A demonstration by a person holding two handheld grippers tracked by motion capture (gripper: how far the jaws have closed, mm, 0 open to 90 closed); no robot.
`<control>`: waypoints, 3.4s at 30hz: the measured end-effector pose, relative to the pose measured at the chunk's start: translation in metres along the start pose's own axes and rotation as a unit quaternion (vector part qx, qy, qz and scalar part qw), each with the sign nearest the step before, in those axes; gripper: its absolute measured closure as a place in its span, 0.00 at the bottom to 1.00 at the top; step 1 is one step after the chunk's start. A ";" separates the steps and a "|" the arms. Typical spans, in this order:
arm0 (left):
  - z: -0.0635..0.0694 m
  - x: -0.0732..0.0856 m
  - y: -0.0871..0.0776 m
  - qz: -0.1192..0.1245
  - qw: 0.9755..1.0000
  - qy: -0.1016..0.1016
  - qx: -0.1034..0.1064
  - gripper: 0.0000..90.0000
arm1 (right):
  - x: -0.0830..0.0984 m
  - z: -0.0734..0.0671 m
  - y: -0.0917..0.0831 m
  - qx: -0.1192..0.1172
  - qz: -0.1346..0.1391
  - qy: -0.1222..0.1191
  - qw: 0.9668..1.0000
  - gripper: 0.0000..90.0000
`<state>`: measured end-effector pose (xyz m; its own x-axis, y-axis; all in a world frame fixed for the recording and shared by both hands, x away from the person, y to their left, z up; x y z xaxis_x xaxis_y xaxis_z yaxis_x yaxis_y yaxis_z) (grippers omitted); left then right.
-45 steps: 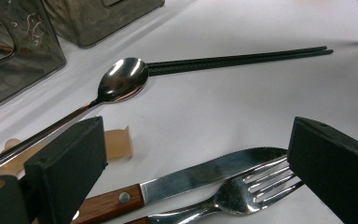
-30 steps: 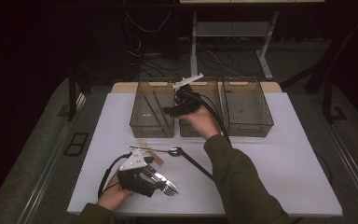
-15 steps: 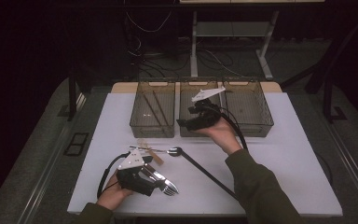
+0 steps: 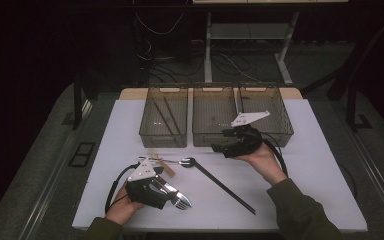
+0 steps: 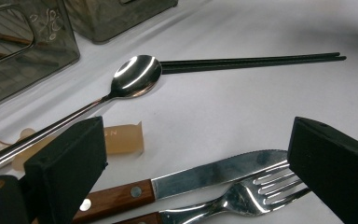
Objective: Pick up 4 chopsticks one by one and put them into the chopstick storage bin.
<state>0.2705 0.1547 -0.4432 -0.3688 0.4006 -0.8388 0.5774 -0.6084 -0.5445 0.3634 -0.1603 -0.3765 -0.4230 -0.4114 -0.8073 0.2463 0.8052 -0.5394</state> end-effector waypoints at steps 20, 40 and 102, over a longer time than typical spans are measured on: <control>0.001 0.001 -0.001 -0.003 1.000 0.004 -0.002 0.05 | 0.075 -0.034 -0.034 -0.024 -0.044 0.006 0.999 0.68; 0.001 0.001 -0.001 -0.004 1.000 0.007 -0.004 0.05 | 0.123 -0.065 -0.031 -0.033 -0.132 -0.007 0.991 0.79; 0.003 0.001 0.001 -0.007 1.000 0.010 0.002 0.05 | 0.094 -0.015 -0.005 -0.049 -0.129 -0.014 0.990 0.91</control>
<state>0.2690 0.1525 -0.4442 -0.3621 0.4225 -0.8309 0.5700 -0.6050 -0.5560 0.3093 -0.1969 -0.4462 -0.4358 -0.6197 -0.6527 0.0465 0.7087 -0.7040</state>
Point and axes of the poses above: each handheld gripper's, and its own axes: y roughly forward along the jaws, x roughly out of its underside, z roughly to its right, the point moved 1 cm from there along y, roughly forward along the jaws, and after that the axes turned 12 degrees about -x, right-handed, at the moved point
